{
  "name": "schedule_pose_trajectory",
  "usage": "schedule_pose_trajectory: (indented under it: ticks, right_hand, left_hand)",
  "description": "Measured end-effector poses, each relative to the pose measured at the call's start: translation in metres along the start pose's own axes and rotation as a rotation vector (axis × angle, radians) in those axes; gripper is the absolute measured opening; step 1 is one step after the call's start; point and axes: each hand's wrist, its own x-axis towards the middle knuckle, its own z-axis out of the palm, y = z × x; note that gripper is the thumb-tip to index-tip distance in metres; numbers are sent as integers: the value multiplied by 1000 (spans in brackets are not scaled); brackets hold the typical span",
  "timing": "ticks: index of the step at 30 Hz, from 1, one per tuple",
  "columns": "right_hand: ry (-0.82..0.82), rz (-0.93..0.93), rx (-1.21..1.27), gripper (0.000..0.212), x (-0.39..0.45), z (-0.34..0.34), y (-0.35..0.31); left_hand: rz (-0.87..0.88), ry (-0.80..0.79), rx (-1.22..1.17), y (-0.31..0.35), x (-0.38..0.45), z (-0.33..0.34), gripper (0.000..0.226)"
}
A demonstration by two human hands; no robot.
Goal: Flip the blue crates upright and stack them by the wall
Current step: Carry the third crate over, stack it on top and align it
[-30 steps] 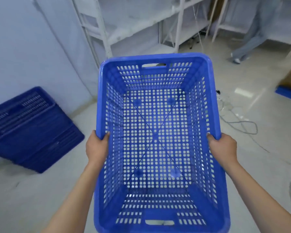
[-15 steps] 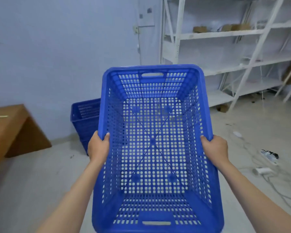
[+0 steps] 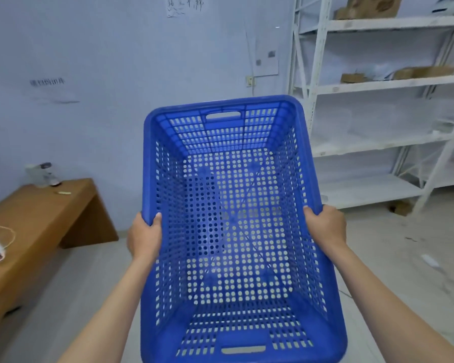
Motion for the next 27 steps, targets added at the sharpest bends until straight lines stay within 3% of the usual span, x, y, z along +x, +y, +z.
schedule_pose_trajectory:
  ticks: [8, 12, 21, 27]
  right_hand:
    - [25, 40, 17, 35, 91, 82, -20]
    - [7, 91, 59, 36, 141, 113, -18]
    - [-111, 98, 80, 34, 278, 204, -9]
    - [-279, 79, 56, 38, 389, 274, -15]
  left_hand:
    - [-12, 36, 9, 4, 99, 69, 32]
    - [2, 33, -6, 14, 131, 103, 26]
    - [-103, 130, 63, 24, 200, 205, 26]
    - [-233, 208, 79, 31, 252, 271, 25]
